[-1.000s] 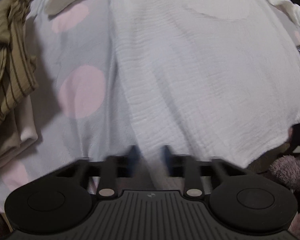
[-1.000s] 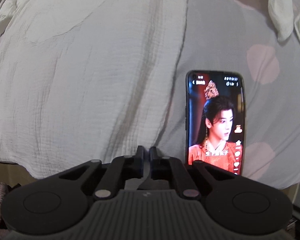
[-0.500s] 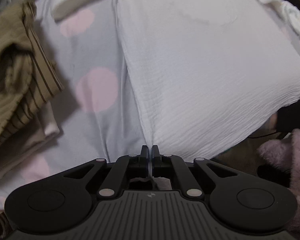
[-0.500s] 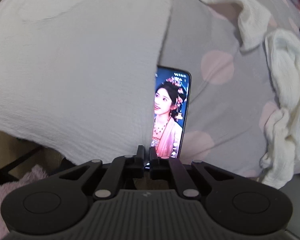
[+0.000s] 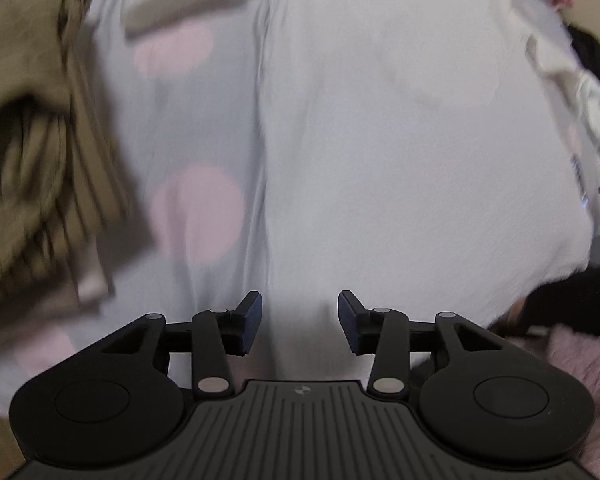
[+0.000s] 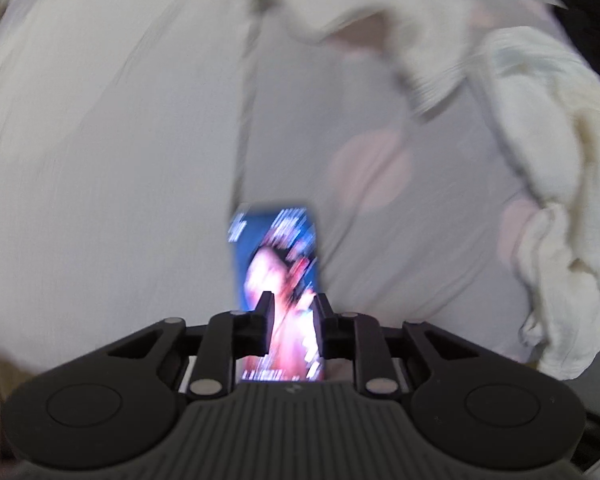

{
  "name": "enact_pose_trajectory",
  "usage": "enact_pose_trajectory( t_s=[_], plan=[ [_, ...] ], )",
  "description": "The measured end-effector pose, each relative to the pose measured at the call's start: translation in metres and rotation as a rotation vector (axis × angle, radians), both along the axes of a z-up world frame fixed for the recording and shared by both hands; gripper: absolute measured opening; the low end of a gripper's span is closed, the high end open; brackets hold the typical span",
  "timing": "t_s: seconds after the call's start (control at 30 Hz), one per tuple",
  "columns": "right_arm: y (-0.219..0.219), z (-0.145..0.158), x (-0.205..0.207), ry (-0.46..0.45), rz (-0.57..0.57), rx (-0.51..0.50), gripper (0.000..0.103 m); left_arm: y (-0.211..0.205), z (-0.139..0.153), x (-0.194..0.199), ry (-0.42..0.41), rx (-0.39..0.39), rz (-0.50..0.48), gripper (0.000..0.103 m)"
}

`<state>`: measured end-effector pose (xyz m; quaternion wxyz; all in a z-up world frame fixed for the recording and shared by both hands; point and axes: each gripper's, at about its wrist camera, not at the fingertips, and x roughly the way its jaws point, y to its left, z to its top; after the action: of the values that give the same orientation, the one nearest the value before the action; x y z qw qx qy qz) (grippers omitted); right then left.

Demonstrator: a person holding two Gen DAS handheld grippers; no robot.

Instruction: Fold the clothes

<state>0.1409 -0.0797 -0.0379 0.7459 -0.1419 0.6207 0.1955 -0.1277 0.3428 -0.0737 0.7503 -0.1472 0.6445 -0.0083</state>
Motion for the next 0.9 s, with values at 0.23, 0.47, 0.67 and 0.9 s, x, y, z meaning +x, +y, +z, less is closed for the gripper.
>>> enact_pose_trajectory(
  t_s=[0.23, 0.47, 0.67, 0.9],
  plan=[
    [-0.029, 0.015, 0.054, -0.149, -0.322, 0.186, 0.033, -0.001, 0.011, 0.047, -0.152, 0.003, 0.035, 0.04],
    [-0.033, -0.021, 0.106, -0.194, -0.456, 0.25, 0.041, -0.002, -0.001, 0.091, -0.21, 0.025, 0.062, 0.04],
    [-0.036, -0.055, 0.154, -0.219, -0.546, 0.285, 0.043, -0.002, -0.02, 0.108, -0.228, 0.022, 0.067, 0.04],
    [-0.035, -0.088, 0.195, -0.246, -0.628, 0.323, 0.043, 0.007, -0.04, 0.118, -0.196, 0.026, 0.091, 0.04]
  ],
)
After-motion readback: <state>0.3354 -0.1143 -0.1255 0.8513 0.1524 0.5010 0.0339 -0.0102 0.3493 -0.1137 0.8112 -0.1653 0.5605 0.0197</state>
